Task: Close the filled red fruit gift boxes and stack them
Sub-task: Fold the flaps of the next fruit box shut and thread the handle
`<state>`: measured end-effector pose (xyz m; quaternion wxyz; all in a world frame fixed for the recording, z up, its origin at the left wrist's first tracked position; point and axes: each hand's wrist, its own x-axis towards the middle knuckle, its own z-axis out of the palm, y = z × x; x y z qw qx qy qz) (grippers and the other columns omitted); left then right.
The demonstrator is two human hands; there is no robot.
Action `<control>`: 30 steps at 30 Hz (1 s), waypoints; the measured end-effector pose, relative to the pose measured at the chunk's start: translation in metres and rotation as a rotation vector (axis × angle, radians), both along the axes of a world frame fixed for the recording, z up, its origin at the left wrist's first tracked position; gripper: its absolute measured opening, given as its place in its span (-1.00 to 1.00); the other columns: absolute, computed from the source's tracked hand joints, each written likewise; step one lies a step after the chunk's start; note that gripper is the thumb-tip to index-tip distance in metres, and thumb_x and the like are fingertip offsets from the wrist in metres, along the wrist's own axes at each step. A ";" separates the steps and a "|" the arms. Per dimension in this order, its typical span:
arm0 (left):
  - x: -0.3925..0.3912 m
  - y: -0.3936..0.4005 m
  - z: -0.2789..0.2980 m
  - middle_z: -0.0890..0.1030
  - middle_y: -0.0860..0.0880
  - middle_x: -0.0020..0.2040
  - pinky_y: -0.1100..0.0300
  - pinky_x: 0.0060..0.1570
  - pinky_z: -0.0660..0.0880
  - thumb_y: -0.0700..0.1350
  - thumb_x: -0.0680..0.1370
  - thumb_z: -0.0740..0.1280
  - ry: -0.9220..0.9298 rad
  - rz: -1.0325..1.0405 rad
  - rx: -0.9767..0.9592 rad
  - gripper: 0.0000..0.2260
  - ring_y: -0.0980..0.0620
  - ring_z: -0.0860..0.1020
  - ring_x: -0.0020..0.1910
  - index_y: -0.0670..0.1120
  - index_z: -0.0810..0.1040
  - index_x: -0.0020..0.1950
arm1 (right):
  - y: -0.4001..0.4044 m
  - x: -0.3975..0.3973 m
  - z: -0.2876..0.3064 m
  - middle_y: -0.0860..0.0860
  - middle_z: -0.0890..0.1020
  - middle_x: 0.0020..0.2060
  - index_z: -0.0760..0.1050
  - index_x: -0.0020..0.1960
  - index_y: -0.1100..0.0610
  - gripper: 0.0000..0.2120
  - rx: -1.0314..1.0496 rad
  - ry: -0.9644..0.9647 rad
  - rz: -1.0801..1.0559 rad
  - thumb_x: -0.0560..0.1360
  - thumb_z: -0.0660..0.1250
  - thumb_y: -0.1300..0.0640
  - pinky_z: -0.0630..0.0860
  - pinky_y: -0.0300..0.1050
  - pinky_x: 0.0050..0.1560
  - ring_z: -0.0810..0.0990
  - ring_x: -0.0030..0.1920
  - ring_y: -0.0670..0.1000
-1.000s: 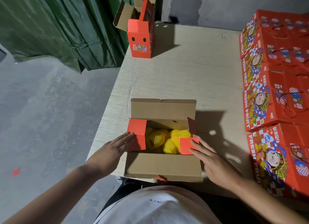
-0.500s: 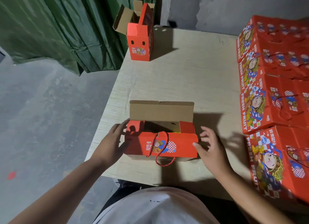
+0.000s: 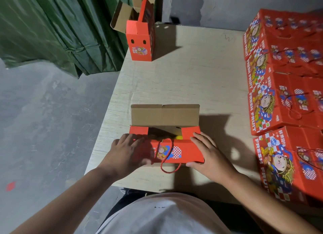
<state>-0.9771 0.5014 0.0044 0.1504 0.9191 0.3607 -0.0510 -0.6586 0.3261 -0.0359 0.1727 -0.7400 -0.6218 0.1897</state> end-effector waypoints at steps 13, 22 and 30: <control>0.079 -0.006 0.001 0.62 0.00 -0.05 0.03 -0.07 0.51 0.10 0.56 0.33 0.011 0.268 -0.073 -0.82 -0.12 0.53 0.01 0.11 0.71 0.03 | -0.004 -0.011 0.006 -0.14 0.12 0.67 0.23 0.65 0.03 -0.13 -0.023 0.013 -0.025 0.49 0.47 -0.25 0.07 -0.05 0.62 -0.11 0.67 -0.14; 0.109 0.017 -0.008 0.67 -0.21 -0.12 0.06 -0.25 0.43 -0.13 0.64 0.24 0.004 0.444 -0.264 -0.76 -0.18 0.53 -0.25 -0.11 0.50 -0.22 | -0.006 -0.014 0.004 -0.13 0.12 0.68 0.20 0.67 0.02 -0.15 -0.022 0.029 -0.036 0.51 0.48 -0.22 -0.03 -0.16 0.60 -0.15 0.67 -0.16; 0.107 0.014 0.001 0.70 -0.12 -0.20 0.07 -0.26 0.51 0.02 0.58 0.34 -0.079 0.228 -0.347 -0.74 -0.18 0.65 -0.17 -0.10 0.71 -0.16 | -0.006 -0.014 0.001 -0.14 0.09 0.68 0.16 0.68 -0.01 -0.15 -0.014 0.026 -0.027 0.53 0.44 -0.26 -0.02 -0.13 0.61 -0.16 0.67 -0.16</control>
